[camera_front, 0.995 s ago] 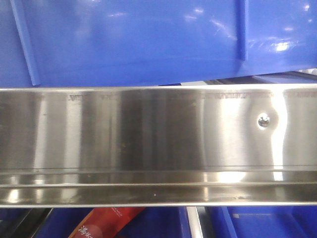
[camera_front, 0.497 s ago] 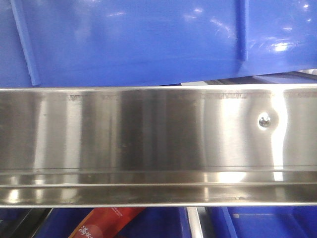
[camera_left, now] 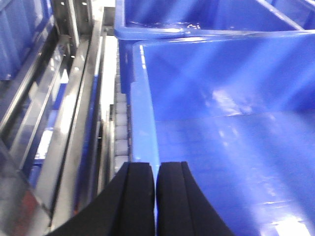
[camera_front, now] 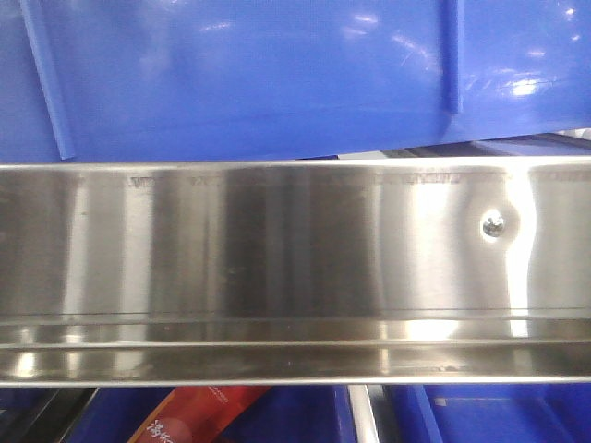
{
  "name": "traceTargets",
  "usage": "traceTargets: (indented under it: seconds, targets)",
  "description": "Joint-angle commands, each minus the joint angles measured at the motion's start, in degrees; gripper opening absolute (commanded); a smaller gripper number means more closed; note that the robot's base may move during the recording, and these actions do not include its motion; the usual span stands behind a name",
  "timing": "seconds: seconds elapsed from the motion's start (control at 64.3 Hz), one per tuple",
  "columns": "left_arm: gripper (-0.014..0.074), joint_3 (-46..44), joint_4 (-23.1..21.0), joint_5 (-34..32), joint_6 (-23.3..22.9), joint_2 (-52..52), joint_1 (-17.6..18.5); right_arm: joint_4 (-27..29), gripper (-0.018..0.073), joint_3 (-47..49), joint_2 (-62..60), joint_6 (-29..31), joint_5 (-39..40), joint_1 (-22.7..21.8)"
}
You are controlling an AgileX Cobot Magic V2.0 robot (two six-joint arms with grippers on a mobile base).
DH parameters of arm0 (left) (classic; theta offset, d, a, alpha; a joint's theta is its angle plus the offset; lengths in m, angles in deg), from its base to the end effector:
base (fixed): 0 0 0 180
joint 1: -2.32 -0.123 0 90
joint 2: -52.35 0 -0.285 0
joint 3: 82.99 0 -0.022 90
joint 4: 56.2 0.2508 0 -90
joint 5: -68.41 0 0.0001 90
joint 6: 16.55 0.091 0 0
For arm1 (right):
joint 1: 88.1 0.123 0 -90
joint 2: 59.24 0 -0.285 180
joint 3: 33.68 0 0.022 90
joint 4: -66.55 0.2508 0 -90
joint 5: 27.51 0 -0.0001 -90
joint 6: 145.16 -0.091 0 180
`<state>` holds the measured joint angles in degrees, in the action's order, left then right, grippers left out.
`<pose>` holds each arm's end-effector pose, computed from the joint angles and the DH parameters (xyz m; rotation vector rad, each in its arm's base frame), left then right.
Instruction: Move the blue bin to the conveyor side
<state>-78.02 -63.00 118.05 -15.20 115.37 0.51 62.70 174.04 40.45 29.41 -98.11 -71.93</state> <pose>0.1755 -0.0027 0.4495 -0.0309 2.0489 -0.1062 0.3232 0.0877 0.4303 -0.2337 2.4754 0.0712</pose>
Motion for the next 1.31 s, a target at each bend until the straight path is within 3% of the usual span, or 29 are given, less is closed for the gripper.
traceTargets:
  seconds: [0.0,0.389,0.466,0.637,0.793,0.871,1.088,1.29]
  targets:
    - [0.0013,-0.41,-1.15,-0.59,-0.36,0.12,0.24,-0.71,0.0319,0.23,0.04,0.84,1.82,-0.18]
    - [0.0013,-0.41,-1.96,-0.48,-0.36,0.12,0.24,-0.71,0.0282,0.23,0.74,1.37,1.75,-0.18]
    - [0.0013,-0.41,-1.96,-0.48,-0.36,0.12,0.24,-0.71,0.0199,0.23,0.74,1.37,1.49,-0.18]
    - [0.0015,-0.41,-3.09,-0.99,-0.36,0.65,0.24,-0.71,-0.0095,0.23,0.74,1.47,1.03,-0.18]
    - [0.0019,-0.57,-7.09,-4.46,-0.36,3.75,0.37,-0.82,-0.0090,0.23,0.74,2.15,0.64,-0.18]
    - [0.0073,-1.38,-6.45,-7.21,-0.36,6.02,1.08,-0.81,-0.0090,0.23,0.74,2.64,0.64,-0.18]
    - [0.0372,-7.43,-6.33,-7.91,-0.36,14.33,1.08,-0.81,-0.0090,0.23,0.74,2.77,0.64,-0.18]
    - [0.0412,-12.63,-5.83,-4.79,-0.36,23.50,1.08,-0.81,-0.0090,0.23,0.74,2.77,0.64,-0.18]
